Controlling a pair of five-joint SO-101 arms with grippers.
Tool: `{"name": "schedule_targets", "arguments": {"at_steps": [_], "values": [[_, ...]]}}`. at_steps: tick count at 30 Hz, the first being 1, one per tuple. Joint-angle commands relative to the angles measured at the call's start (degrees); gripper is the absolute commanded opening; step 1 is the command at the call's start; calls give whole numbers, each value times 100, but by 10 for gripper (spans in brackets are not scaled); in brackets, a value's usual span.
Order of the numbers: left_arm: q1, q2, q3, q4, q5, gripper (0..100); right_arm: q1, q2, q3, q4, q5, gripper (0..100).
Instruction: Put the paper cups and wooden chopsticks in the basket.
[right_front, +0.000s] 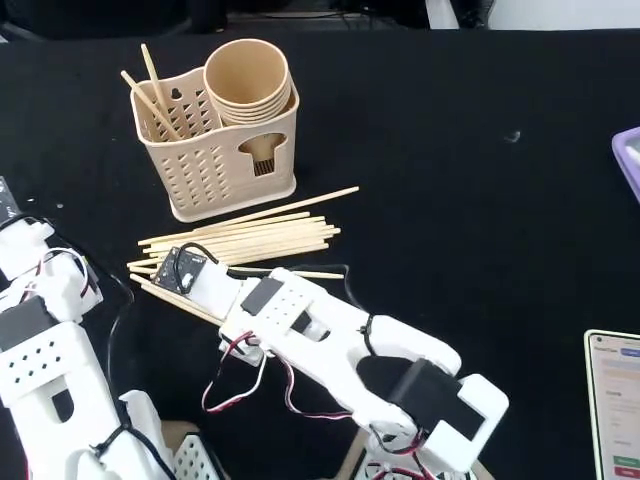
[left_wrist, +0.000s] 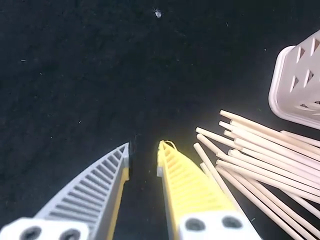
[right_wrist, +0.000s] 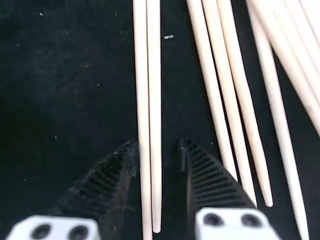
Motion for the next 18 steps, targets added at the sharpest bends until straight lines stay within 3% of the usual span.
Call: {"name": "schedule_targets", "arguments": {"at_steps": [1, 10, 13, 18], "values": [[-75, -88, -48, -9, -18, 102, -158, 31, -295, -105, 18, 145], [-75, -79, -48, -9, -18, 102, -281, 804, -1015, 396, 18, 136], [-75, -79, -48, -9, -18, 102, -290, 1024, -1182, 527, 26, 12], [-75, -79, -48, -9, -18, 102, -158, 576, -971, 686, 18, 10]]}}
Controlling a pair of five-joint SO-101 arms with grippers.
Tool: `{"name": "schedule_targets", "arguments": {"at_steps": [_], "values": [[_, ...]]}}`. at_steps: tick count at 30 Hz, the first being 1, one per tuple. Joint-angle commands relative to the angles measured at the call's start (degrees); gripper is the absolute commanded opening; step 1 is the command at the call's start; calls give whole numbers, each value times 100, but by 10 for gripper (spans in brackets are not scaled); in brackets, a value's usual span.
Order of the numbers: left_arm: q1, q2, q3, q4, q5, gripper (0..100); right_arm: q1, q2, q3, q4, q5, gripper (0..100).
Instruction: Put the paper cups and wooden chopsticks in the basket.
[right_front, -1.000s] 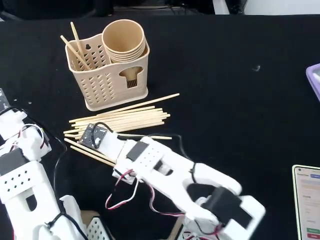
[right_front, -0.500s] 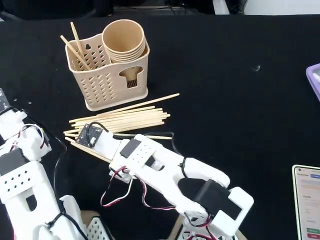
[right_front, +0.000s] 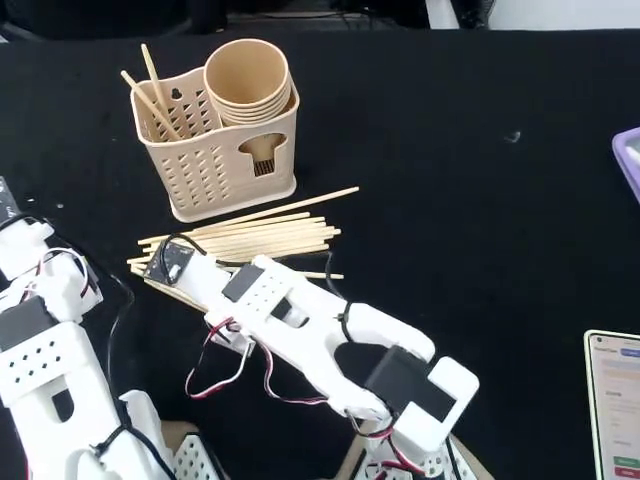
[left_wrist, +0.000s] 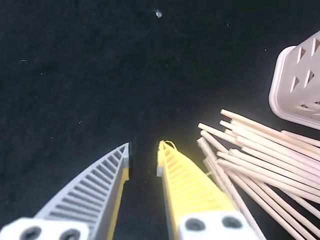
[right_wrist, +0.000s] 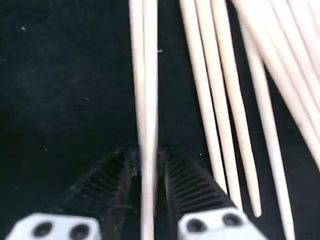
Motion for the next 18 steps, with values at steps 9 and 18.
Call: {"name": "schedule_targets", "arguments": {"at_steps": [9, 18], "values": [[-75, -88, -48, -9, -18, 102, 914, -3029, 690, 985, 703, 10], [-66, -70, -48, -9, -18, 102, 1503, -5165, 286, 1556, 932, 10]]}}
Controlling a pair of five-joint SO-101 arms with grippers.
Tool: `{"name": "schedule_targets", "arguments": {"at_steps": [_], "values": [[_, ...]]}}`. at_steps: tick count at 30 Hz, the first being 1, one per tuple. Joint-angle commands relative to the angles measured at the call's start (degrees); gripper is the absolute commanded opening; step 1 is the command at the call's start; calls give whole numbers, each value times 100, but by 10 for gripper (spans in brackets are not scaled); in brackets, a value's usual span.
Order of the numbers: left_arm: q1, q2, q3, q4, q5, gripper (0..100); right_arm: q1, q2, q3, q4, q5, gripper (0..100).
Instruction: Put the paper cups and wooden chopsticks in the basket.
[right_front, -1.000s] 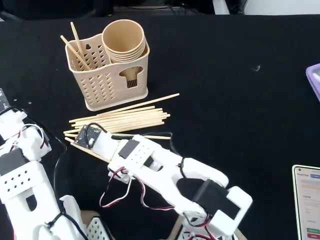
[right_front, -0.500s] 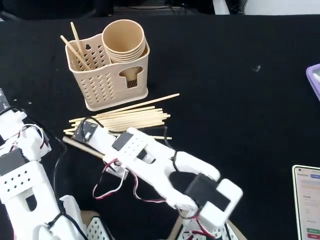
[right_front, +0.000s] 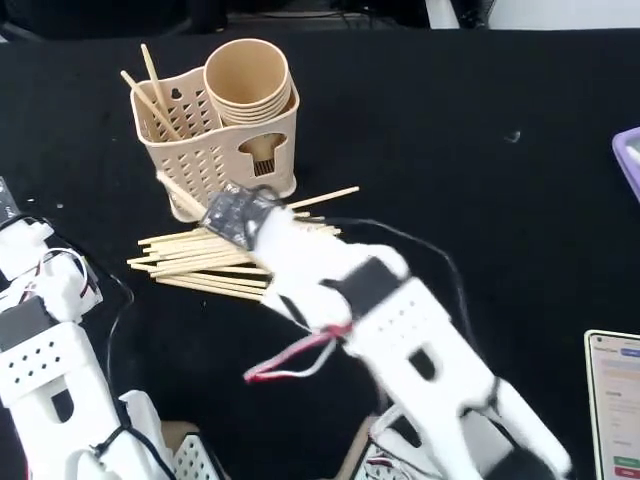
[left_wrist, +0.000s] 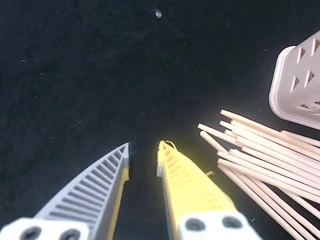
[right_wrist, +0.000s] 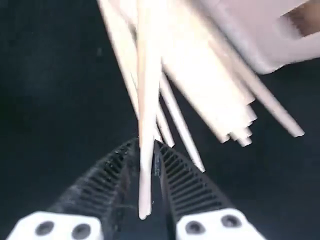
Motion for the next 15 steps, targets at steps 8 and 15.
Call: {"name": "schedule_targets", "arguments": {"at_steps": [8, 15], "values": [[-75, -62, -48, -9, -18, 102, 273, -549, -171, -105, 97, 10], [-48, -53, -48, -9, -18, 102, 273, -734, -1455, -747, -448, 10]]}}
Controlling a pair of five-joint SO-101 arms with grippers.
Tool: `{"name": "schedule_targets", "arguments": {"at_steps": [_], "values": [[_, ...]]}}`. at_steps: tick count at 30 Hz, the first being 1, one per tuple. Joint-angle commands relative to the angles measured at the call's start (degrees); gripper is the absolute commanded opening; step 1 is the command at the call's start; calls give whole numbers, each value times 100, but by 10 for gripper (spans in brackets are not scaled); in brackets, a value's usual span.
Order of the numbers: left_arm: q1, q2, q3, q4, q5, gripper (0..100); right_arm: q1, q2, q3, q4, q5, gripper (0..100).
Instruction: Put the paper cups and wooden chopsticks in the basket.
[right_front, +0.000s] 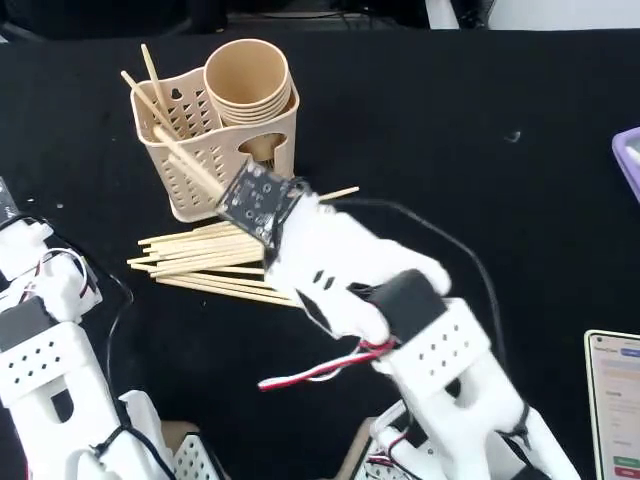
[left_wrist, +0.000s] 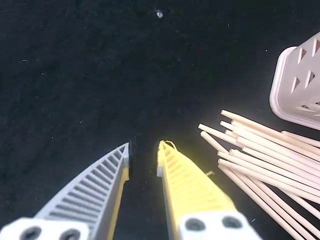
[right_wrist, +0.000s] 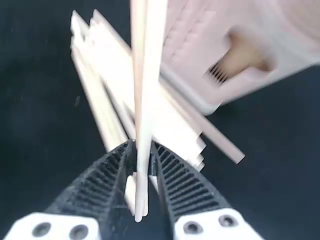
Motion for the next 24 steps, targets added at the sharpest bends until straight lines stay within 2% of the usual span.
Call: {"name": "schedule_targets", "arguments": {"at_steps": [1, 8, 11, 15, 24], "values": [[-31, -53, -48, -9, -18, 102, 88, -189, -593, -993, -624, 10], [-4, -105, 75, -44, -18, 102, 88, 866, -330, -4642, -1547, 10], [4, -105, 84, -53, -18, 102, 88, 1569, -620, -5688, -1635, 11], [4, -105, 84, -53, -18, 102, 88, 2589, -1349, -6233, -1644, 11], [4, -105, 92, -44, -18, 102, 70, 4945, -2765, -6224, -1644, 11]]}}
